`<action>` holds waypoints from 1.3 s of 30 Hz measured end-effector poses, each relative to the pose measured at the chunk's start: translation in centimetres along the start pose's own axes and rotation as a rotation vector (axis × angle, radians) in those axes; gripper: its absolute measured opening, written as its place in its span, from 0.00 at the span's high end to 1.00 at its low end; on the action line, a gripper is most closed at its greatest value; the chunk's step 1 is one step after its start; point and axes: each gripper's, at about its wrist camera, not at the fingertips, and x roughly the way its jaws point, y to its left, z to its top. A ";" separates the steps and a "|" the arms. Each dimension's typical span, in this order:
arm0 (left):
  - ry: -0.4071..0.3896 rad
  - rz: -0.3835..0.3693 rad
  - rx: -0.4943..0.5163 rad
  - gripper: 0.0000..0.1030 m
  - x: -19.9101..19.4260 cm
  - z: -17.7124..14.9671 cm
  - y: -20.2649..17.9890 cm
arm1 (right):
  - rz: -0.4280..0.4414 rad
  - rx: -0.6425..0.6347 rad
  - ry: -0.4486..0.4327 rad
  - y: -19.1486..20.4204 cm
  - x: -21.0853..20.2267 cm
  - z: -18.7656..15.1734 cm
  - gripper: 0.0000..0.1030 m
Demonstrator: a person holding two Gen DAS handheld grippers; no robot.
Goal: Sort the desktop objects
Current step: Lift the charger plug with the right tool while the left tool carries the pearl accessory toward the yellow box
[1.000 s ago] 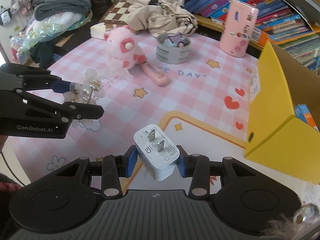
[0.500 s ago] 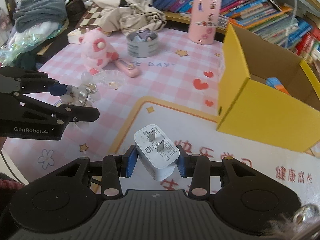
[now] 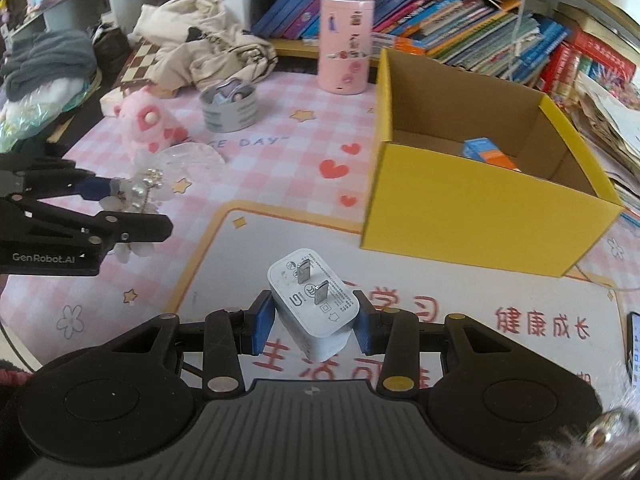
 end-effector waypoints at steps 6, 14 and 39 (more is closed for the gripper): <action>-0.004 0.017 -0.006 0.51 0.1 0.5 -1.3 | 0.012 -0.008 0.005 -1.4 -0.4 -0.3 0.63; 0.005 0.021 0.004 0.51 0.9 1.1 -3.4 | 0.018 -0.016 0.011 -3.3 -1.0 -1.1 0.63; -0.001 0.079 -0.049 0.51 4.0 4.0 -8.7 | 0.049 -0.069 -0.004 -10.8 -1.8 -0.8 0.63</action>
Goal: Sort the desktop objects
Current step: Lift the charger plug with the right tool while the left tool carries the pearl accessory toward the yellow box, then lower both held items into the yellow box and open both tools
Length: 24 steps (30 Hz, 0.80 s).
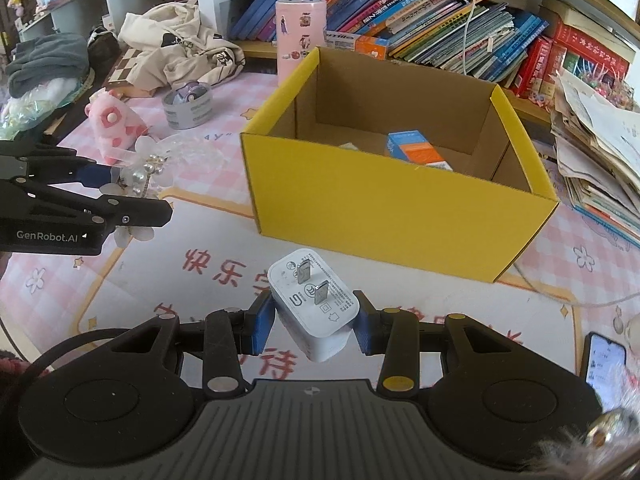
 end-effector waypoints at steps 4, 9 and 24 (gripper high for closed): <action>-0.019 0.025 -0.022 0.51 -0.1 0.8 -0.8 | 0.030 -0.016 -0.016 -1.6 -0.4 0.5 0.63; -0.074 0.044 -0.047 0.51 -0.9 2.5 -2.0 | 0.082 -0.032 -0.057 -3.6 -1.6 1.4 0.63; -0.237 0.060 0.033 0.51 -0.4 10.3 -5.6 | 0.133 -0.148 -0.253 -8.0 -3.4 8.7 0.62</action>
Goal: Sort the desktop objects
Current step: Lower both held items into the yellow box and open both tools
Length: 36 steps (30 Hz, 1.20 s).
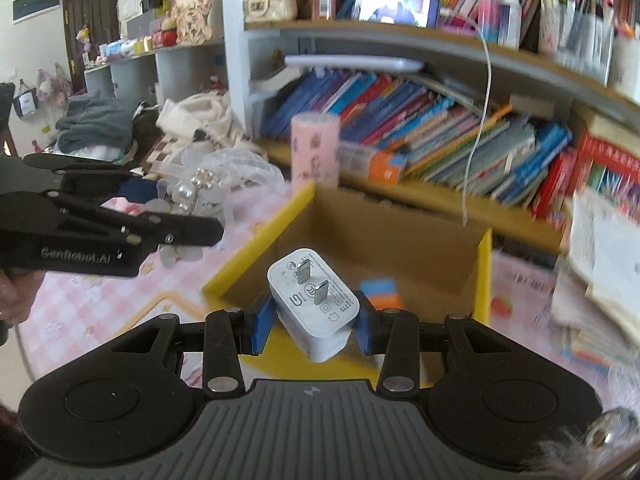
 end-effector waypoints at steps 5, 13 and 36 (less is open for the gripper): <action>-0.011 0.021 0.009 0.51 2.0 1.5 0.2 | -0.029 -0.025 -0.021 -2.6 1.9 2.2 0.63; -0.102 0.015 0.024 0.51 3.2 5.3 -0.1 | -0.070 -0.054 0.011 -6.1 7.1 4.6 0.63; 0.377 -0.014 0.112 0.47 15.2 -1.2 -2.3 | -0.062 -0.095 0.310 -9.0 20.6 4.4 0.63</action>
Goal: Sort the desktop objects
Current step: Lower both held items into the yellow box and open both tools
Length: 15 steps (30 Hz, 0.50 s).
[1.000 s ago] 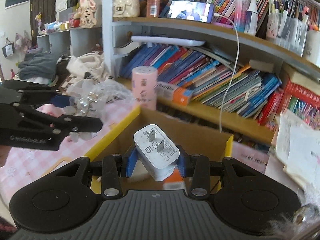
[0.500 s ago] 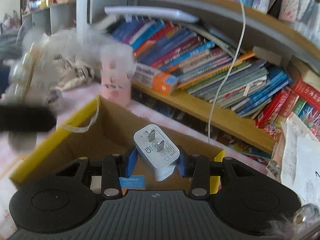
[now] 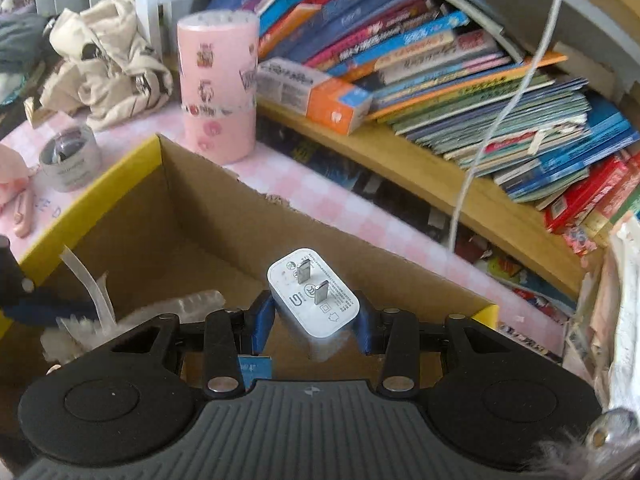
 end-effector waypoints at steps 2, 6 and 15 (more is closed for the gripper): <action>0.018 0.017 0.036 0.46 0.5 0.1 -0.4 | 0.017 0.005 0.026 0.1 0.9 0.2 0.63; 0.044 0.014 0.045 0.45 1.1 0.4 -0.7 | 0.050 0.012 0.053 0.4 2.1 0.4 0.63; 0.072 0.002 0.060 0.43 1.7 0.6 -1.0 | 0.067 0.014 0.089 0.6 3.8 0.0 0.63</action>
